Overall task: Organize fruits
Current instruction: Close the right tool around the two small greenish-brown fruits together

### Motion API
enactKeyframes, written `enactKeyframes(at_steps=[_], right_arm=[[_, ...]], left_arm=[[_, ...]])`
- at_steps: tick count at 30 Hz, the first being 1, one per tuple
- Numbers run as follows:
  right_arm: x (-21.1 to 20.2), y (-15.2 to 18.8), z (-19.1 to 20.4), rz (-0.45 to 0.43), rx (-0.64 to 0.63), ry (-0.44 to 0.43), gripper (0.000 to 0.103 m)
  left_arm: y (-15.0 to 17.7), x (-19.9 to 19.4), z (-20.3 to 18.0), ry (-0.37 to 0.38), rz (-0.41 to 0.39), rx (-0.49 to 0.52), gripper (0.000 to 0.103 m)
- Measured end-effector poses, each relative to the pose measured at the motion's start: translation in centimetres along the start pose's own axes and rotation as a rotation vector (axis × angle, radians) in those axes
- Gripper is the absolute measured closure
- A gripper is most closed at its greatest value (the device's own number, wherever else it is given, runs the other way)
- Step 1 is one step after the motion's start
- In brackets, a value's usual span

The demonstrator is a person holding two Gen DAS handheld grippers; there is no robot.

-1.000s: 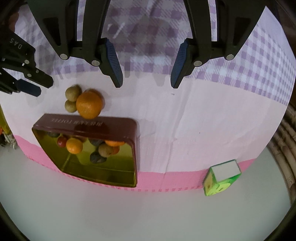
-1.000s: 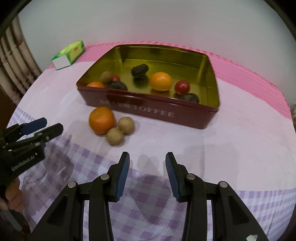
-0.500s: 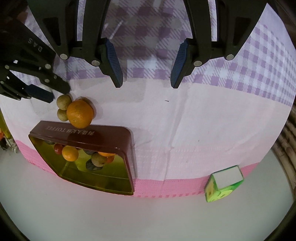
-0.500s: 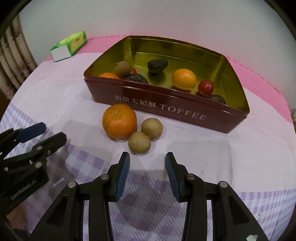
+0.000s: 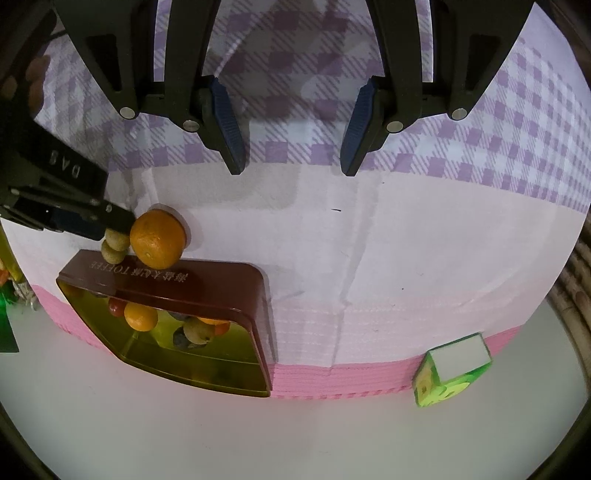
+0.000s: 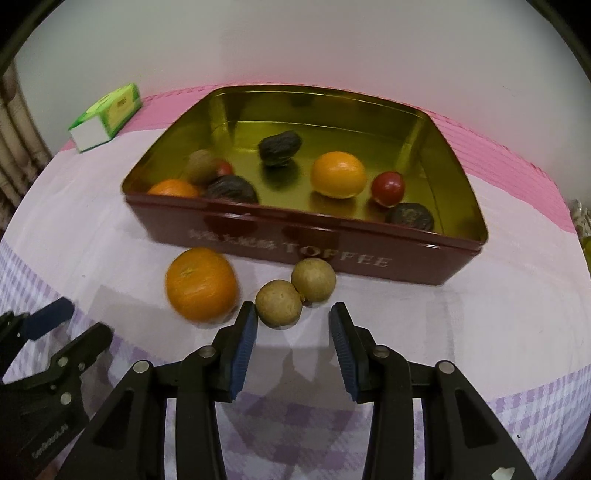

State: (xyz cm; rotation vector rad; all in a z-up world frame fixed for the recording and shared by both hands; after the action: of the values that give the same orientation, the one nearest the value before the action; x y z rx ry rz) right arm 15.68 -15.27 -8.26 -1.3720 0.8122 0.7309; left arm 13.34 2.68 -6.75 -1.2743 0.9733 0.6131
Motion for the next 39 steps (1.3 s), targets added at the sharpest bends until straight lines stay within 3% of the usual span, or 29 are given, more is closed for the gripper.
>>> enactKeyframes(at_steps=[15, 24, 27, 30, 39], right_arm=[[-0.2, 0.1, -2.8, -0.006, 0.048, 0.029, 0.065], [0.4, -0.6, -2.8, -0.026, 0.061, 0.037, 0.055], [0.6, -0.9, -2.8, -0.029, 0.06, 0.033, 0.055], [0.5, -0.9, -3.0, -0.033, 0.058, 0.029, 0.062], [0.1, -0.5, -3.7, -0.041, 0.055, 0.019, 0.063]], left_arm=[[-0.2, 0.0, -0.7, -0.001, -0.006, 0.003, 0.048], [-0.4, 0.3, -1.2, -0.013, -0.002, 0.006, 0.048], [-0.4, 0.3, -1.2, -0.013, -0.002, 0.009, 0.048], [-0.5, 0.4, -1.5, -0.011, -0.003, 0.007, 0.048], [-0.9, 0.7, -3.1, 0.001, -0.004, 0.021, 0.048]])
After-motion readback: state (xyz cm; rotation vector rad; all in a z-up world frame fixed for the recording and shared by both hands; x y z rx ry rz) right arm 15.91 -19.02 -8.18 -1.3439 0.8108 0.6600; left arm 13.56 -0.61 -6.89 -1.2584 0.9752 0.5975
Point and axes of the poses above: each gripper's, at about its wrist camera, not at the fingertips, and x roughly the way its jaws point, z to its left, y to its underside, the point moved 1 cm from there along x, roughly the way its jaws point, and after that the axes turned 6 degrees about x, right-handed, at the moved point
